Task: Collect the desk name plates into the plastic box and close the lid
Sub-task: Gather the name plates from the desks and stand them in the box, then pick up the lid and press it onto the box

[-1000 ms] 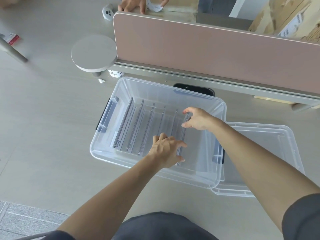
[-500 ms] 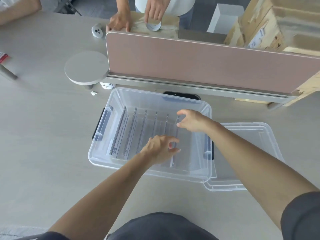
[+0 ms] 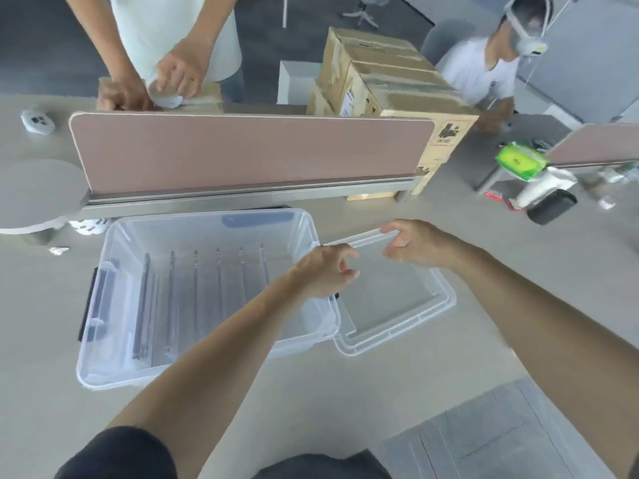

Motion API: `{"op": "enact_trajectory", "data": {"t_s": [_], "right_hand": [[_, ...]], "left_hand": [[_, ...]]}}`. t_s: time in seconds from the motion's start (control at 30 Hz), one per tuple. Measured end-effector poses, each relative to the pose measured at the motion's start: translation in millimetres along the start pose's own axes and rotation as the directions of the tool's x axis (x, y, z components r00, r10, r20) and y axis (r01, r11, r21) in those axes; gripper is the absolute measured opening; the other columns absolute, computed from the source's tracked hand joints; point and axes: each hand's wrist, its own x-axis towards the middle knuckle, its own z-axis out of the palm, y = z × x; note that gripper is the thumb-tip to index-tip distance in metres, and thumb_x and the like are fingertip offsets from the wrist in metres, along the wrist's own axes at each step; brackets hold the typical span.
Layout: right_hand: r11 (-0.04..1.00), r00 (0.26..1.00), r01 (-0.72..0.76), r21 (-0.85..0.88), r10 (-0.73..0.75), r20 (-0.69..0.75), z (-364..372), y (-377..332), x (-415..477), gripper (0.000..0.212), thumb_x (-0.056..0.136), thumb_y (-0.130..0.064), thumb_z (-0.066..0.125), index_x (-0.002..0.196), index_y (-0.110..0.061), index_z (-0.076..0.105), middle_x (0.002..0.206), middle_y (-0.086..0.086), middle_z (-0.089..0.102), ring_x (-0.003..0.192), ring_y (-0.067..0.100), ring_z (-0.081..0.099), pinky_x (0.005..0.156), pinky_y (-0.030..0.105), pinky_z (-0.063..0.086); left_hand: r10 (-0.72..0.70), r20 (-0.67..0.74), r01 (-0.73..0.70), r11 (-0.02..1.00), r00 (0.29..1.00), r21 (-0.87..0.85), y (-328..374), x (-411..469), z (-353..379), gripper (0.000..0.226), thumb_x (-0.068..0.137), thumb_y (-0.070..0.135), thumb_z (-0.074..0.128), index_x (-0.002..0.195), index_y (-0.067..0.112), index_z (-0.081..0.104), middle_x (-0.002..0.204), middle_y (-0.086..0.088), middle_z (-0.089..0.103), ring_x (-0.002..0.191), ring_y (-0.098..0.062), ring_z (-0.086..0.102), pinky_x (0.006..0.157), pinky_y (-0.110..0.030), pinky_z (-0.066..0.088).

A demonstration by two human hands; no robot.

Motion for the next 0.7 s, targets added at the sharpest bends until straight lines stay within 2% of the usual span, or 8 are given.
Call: {"op": "enact_trajectory", "data": {"t_s": [0.1, 0.27, 0.37, 0.5, 0.63, 0.7], "right_hand": [[0.999, 1.000, -0.007, 0.041, 0.007, 0.005, -12.0, 43.3, 8.8, 0.047, 0.082, -0.038, 0.075, 0.124, -0.030, 0.056, 0.106, -0.001, 0.071, 0.095, 0.019, 0.068, 0.091, 0.033, 0.052], [0.999, 0.996, 0.020, -0.037, -0.017, 0.085, -25.4, 118.4, 60.8, 0.050, 0.082, -0.044, 0.074, 0.127, -0.033, 0.055, 0.116, -0.006, 0.066, 0.095, 0.017, 0.065, 0.071, 0.024, 0.046], [0.989, 0.987, 0.082, -0.121, -0.064, 0.147, -29.8, 152.3, 100.4, 0.060, 0.081, -0.047, 0.074, 0.134, -0.030, 0.052, 0.127, -0.005, 0.059, 0.101, 0.017, 0.060, 0.079, 0.026, 0.041], [0.939, 0.966, 0.194, -0.283, -0.134, 0.219, -23.1, 176.2, 156.0, 0.070, 0.082, -0.048, 0.073, 0.142, -0.022, 0.047, 0.145, 0.000, 0.046, 0.128, 0.021, 0.049, 0.098, 0.031, 0.043], [0.856, 0.946, 0.287, -0.430, -0.183, 0.267, -8.7, 182.7, 202.3, 0.073, 0.081, -0.053, 0.070, 0.144, -0.028, 0.042, 0.148, 0.000, 0.039, 0.137, 0.024, 0.037, 0.106, 0.038, 0.040], [0.791, 0.933, 0.345, -0.505, -0.229, 0.278, -4.6, 182.2, 221.5, 0.075, 0.082, -0.053, 0.070, 0.145, -0.024, 0.040, 0.146, 0.003, 0.041, 0.136, 0.027, 0.037, 0.107, 0.041, 0.038]], "left_hand": [[0.009, 0.020, -0.011, 0.997, 1.000, 0.071, 20.0, 29.9, 13.6, 0.043, 0.089, 0.039, 0.057, 0.130, 0.029, 0.051, 0.107, 0.006, 0.061, 0.101, -0.019, 0.060, 0.086, -0.026, 0.044], [-0.120, 0.077, 0.096, 0.960, 0.990, 0.264, 32.7, 97.7, 39.4, 0.050, 0.091, 0.042, 0.056, 0.137, 0.024, 0.047, 0.130, -0.004, 0.054, 0.122, -0.024, 0.050, 0.099, -0.033, 0.040], [-0.263, 0.071, 0.221, 0.906, 0.962, 0.361, 27.4, 137.8, 55.3, 0.052, 0.092, 0.043, 0.054, 0.138, 0.020, 0.047, 0.138, -0.007, 0.049, 0.129, -0.027, 0.045, 0.103, -0.036, 0.036], [-0.454, 0.032, 0.373, 0.768, 0.891, 0.521, 4.3, 169.4, 71.5, 0.052, 0.091, 0.043, 0.052, 0.136, 0.017, 0.047, 0.133, -0.011, 0.052, 0.122, -0.032, 0.050, 0.101, -0.044, 0.042], [-0.482, -0.052, 0.417, 0.692, 0.874, 0.589, -17.0, 179.8, 86.8, 0.044, 0.092, 0.039, 0.050, 0.129, 0.016, 0.050, 0.123, -0.009, 0.052, 0.117, -0.031, 0.050, 0.094, -0.043, 0.045], [-0.493, -0.067, 0.418, 0.650, 0.868, 0.635, -25.0, 185.9, 92.8, 0.049, 0.091, 0.042, 0.052, 0.132, 0.015, 0.046, 0.125, -0.008, 0.050, 0.117, -0.029, 0.049, 0.092, -0.042, 0.042]]}}
